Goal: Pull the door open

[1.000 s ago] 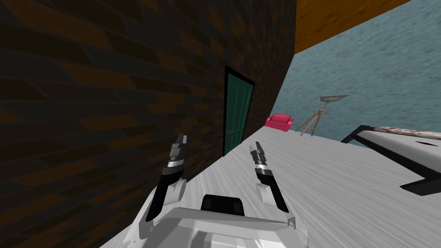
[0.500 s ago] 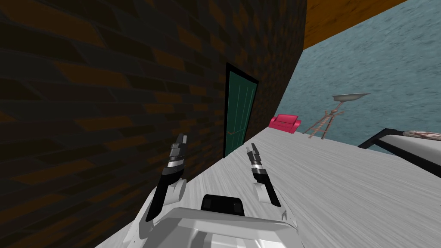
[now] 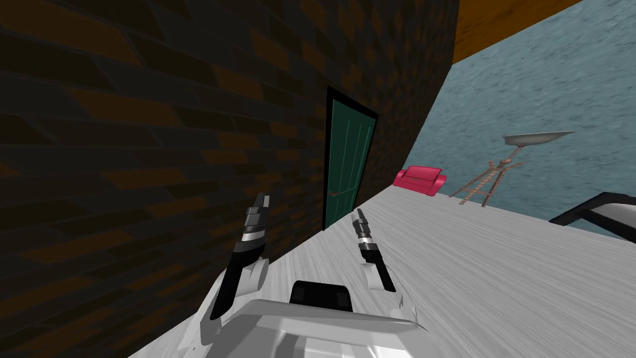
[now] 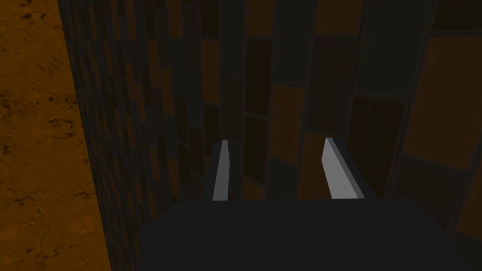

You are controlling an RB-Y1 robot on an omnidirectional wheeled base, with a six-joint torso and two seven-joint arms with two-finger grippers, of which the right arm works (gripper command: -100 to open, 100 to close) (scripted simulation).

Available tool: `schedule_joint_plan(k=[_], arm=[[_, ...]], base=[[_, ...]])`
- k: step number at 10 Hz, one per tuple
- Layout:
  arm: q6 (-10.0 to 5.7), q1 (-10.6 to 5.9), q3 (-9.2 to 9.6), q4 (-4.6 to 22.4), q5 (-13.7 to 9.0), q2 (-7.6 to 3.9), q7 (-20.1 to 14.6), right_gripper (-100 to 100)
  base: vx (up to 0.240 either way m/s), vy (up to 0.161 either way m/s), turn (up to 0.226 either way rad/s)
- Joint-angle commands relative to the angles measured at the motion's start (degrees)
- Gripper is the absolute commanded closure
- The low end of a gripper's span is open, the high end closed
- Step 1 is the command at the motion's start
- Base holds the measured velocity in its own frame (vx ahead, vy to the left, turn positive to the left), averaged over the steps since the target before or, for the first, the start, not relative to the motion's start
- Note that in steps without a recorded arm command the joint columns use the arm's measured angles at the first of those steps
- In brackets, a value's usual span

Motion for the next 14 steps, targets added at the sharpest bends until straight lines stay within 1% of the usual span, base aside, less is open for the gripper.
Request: schedule_joint_plan(k=[1,3,4,6,9,10,14], arm=[[-0.54,-0.90,0.65,2.28,0.02,-0.22,-0.29,-100],[-1.58,-2.36,1.35,5.66,0.02,-0.51,-0.63,-100],[-1.58,-2.36,1.35,5.85,0.02,-0.51,-0.63,-100],[-2.61,-3.82,2.06,9.42,0.02,-0.80,-0.98,-100],[-4.17,-6.00,3.11,14.37,0.02,-1.19,-1.50,-100],[-4.17,-6.00,3.11,14.79,0.02,-1.19,-1.50,-100],[-6.21,-8.88,4.50,21.84,0.01,-1.69,-2.18,-100]], base=[[0.088,-0.075,0.077],[0.073,-0.078,0.089],[0.058,-0.047,0.038],[0.071,-0.037,0.080],[0.079,-0.085,0.087],[0.050,-0.045,0.028],[0.062,-0.059,0.083]])
